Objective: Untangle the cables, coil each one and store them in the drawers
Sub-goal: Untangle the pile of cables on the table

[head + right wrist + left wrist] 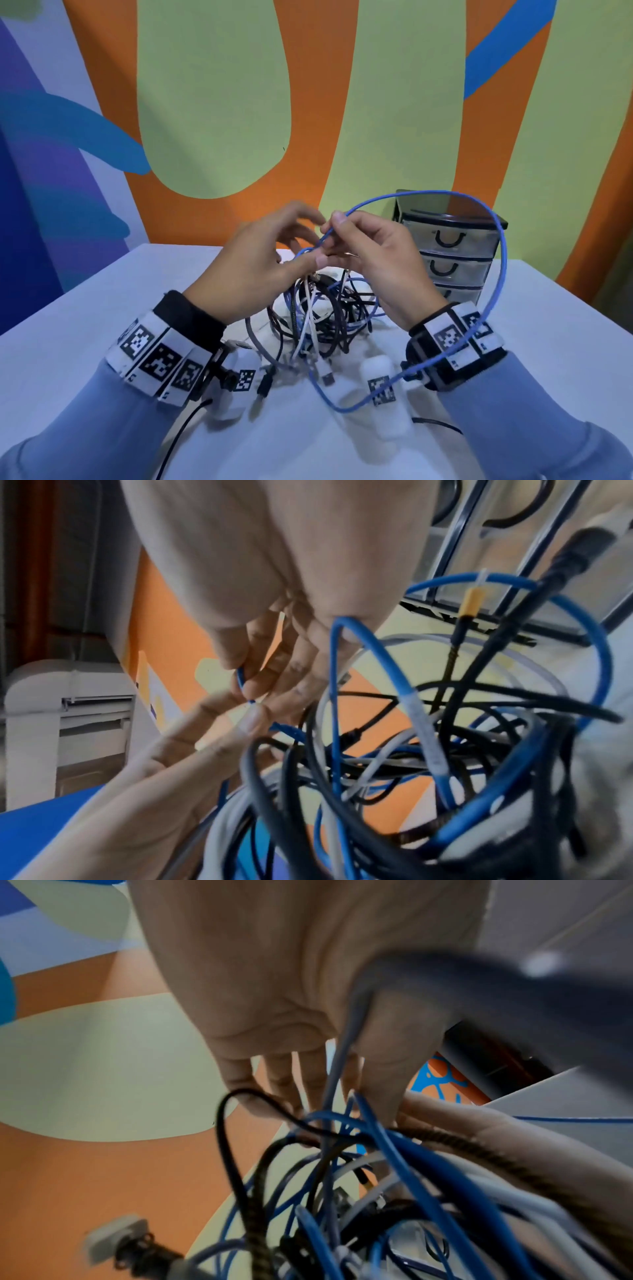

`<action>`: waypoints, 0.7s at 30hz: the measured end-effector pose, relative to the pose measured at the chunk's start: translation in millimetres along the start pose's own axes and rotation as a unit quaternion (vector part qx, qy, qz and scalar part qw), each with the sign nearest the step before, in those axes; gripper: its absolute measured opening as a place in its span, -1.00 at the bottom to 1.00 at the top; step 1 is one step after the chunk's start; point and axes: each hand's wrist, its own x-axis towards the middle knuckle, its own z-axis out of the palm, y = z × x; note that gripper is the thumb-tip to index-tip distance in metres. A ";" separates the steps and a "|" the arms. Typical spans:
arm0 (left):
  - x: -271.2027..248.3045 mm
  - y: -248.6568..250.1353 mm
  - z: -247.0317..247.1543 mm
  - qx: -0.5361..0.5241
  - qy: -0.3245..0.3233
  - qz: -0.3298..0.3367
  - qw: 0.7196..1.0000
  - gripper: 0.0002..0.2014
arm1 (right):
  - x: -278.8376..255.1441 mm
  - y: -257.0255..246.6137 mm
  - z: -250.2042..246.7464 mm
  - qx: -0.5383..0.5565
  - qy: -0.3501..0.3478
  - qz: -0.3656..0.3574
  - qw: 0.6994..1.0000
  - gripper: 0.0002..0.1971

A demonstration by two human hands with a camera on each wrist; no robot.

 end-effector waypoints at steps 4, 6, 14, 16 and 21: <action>-0.2 -9.7 -8.8 0.137 -0.026 -0.047 0.989 -0.88 | 3.0 -7.7 -6.0 0.031 0.063 -0.025 0.997 -0.74; -0.4 -16.0 -12.4 0.205 -0.034 -0.092 0.974 -0.89 | 5.8 -13.4 -11.7 0.090 0.099 -0.041 0.990 -0.75; 2.9 -31.8 -23.8 0.187 0.010 -0.281 0.941 -0.47 | 10.2 -26.4 -18.8 0.302 0.124 -0.048 0.944 -0.76; 1.6 -33.6 -23.6 0.205 -0.002 -0.285 0.936 -0.55 | 10.0 -23.9 -18.1 0.321 0.118 -0.031 0.939 -0.76; 0.7 -36.8 -28.0 0.185 0.008 -0.269 0.945 -0.77 | 14.7 -27.8 -27.1 0.372 0.129 -0.032 0.919 -0.72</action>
